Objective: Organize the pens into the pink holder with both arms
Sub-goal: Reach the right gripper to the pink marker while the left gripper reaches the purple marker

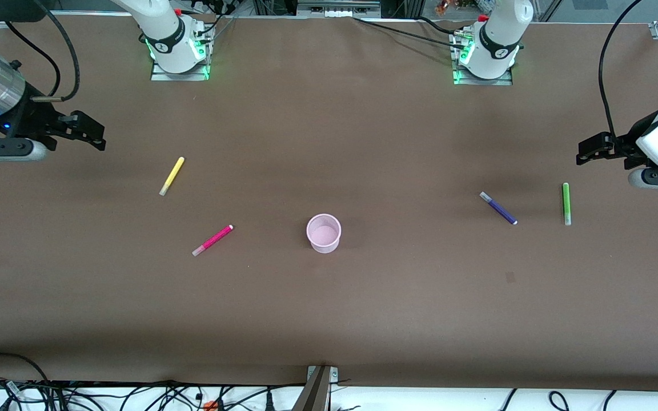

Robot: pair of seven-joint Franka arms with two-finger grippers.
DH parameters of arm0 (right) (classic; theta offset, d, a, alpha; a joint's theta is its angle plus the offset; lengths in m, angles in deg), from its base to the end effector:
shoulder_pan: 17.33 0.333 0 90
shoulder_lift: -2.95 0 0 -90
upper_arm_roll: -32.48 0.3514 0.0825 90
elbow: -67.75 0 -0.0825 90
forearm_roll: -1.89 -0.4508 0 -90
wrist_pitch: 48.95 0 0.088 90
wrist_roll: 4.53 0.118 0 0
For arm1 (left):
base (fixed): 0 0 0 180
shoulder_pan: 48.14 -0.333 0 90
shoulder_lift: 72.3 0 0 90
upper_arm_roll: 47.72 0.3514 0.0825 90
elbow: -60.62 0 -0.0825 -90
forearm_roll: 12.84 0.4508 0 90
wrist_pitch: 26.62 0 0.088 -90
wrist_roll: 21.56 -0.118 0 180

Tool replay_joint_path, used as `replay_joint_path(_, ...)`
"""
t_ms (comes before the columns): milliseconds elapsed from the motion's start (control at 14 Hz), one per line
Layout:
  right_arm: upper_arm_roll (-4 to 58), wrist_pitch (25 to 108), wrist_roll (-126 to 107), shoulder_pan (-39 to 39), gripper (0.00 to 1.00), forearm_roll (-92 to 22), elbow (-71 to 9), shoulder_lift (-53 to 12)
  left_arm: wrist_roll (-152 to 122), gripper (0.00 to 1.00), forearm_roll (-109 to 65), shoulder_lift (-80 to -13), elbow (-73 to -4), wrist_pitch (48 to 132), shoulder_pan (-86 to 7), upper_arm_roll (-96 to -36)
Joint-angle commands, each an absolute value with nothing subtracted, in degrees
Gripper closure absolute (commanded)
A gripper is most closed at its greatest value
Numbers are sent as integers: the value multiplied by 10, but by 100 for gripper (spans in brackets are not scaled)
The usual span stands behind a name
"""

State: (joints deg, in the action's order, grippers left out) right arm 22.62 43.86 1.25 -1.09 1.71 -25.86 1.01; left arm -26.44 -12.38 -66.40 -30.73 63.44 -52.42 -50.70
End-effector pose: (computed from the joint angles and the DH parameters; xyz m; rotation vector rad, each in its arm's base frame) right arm 0.6290 0.0723 0.5982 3.1330 0.0160 -0.0733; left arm 0.6481 0.0171 0.5710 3.1298 -0.0987 -0.1965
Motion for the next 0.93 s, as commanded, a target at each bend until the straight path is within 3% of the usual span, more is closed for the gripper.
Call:
replay_joint_path(0,227,438,30,-9,0,20,-266,-19,-268,0,-126,-656,-300,633,-524,-508)
replay_joint_path(286,229,477,232,0,0,-11,-265,-93,-265,0,-133,-595,-303,636,-531,-503)
replay_joint_path(429,229,520,300,0,0,-82,-265,-150,-255,0,-133,-559,-304,643,-550,-503)
replay_joint_path(857,231,721,414,37,1,-195,-265,-303,108,0,-152,-482,-351,790,-553,-508)
